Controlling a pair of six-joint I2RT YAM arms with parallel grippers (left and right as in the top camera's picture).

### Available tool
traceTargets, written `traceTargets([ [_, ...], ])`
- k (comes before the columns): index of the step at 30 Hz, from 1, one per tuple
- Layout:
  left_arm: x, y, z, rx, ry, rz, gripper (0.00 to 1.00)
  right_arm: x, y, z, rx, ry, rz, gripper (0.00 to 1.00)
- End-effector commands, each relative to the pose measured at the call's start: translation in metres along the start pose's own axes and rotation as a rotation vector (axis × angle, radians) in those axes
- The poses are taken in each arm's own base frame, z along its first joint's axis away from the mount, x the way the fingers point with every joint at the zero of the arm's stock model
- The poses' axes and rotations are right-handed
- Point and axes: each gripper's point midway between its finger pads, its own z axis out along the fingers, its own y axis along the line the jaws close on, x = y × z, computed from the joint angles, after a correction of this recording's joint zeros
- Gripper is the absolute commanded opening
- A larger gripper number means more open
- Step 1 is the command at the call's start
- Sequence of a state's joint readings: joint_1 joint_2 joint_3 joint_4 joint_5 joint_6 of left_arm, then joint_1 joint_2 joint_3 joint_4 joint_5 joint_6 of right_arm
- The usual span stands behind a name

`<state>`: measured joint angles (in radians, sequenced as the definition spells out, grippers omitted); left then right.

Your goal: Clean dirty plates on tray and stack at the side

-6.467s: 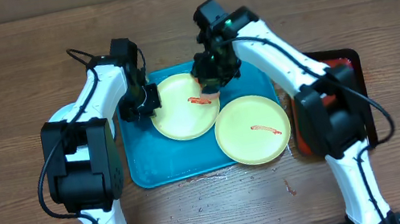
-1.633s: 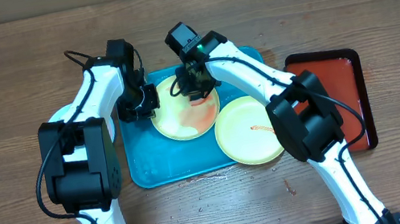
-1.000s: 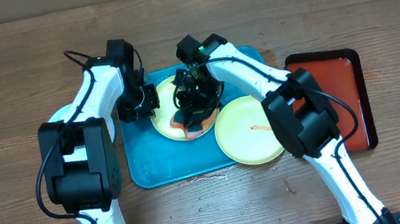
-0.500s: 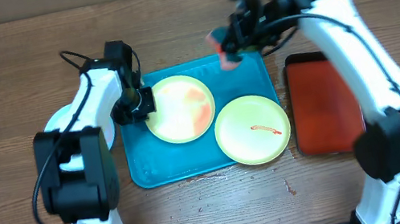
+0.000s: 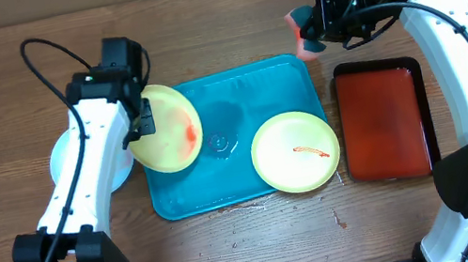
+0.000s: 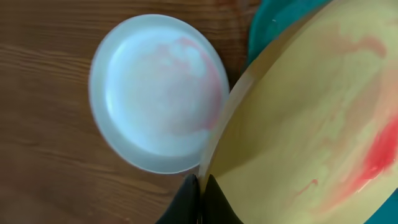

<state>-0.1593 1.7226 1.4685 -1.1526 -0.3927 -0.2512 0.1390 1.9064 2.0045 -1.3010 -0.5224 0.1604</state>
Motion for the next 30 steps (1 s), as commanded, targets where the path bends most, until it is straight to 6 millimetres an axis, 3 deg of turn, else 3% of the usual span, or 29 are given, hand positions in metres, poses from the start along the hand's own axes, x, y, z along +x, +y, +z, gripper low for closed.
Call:
traceTargets([
  [1,-0.009,0.017,-0.028,-0.174,-0.124,-0.03,0.04,-0.003,0.004,-0.005,-0.006,-0.019,-0.017,0.04],
  [6,-0.012,0.001,-0.051,-0.269,-0.224,0.018,0.04,-0.003,0.004,-0.005,-0.006,-0.019,-0.017,0.04],
  [17,-0.022,-0.013,-0.101,-0.491,-0.461,0.093,0.04,-0.003,0.004,-0.005,-0.006,-0.02,-0.018,0.04],
  [30,-0.022,-0.021,-0.116,-0.53,-0.522,0.122,0.04,-0.002,0.004,-0.005,-0.006,-0.017,-0.016,0.04],
])
